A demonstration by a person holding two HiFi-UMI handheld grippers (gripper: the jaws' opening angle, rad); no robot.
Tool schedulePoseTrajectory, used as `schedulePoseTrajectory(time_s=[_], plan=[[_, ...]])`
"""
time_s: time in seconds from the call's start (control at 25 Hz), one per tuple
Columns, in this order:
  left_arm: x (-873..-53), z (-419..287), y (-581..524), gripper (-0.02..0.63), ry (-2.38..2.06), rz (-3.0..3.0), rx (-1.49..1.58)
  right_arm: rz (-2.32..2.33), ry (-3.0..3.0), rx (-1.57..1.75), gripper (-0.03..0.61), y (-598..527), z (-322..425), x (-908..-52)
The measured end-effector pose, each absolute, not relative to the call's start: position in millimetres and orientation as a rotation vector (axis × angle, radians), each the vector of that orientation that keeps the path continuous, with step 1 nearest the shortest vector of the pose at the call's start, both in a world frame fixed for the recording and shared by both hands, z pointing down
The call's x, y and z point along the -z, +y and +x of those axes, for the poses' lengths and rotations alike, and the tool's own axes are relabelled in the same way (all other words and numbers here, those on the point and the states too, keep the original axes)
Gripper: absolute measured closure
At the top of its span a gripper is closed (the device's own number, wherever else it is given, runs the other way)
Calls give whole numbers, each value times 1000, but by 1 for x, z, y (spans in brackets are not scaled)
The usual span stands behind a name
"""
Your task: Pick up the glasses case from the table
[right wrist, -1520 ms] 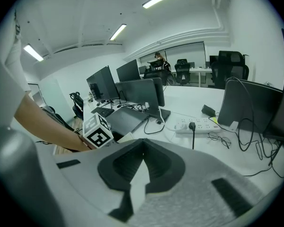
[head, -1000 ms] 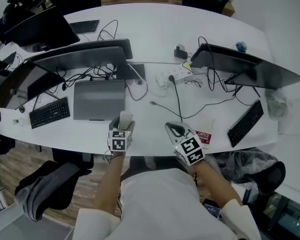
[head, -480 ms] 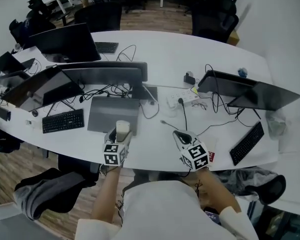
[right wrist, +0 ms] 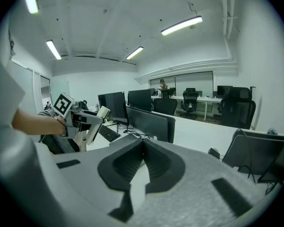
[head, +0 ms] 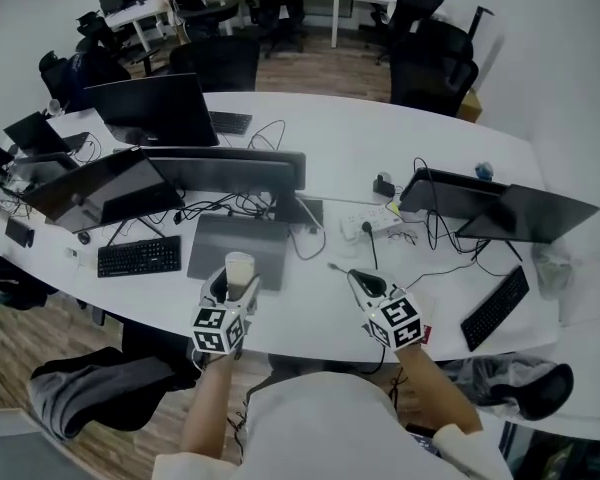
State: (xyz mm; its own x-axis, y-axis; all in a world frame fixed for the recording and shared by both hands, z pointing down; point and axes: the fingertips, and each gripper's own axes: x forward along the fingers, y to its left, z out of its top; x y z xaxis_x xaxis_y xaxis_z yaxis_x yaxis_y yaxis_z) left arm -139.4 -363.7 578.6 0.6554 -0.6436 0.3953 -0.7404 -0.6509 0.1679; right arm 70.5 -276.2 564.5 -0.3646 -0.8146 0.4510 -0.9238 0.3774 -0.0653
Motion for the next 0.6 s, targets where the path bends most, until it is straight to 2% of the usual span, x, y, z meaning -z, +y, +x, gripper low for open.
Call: schedulePoseTrajectory(time_s=[0.6], plan=[[-458, -171, -357, 318, -1173, 2702, -173, 1596, -2394, -359, 578, -285, 73, -485]])
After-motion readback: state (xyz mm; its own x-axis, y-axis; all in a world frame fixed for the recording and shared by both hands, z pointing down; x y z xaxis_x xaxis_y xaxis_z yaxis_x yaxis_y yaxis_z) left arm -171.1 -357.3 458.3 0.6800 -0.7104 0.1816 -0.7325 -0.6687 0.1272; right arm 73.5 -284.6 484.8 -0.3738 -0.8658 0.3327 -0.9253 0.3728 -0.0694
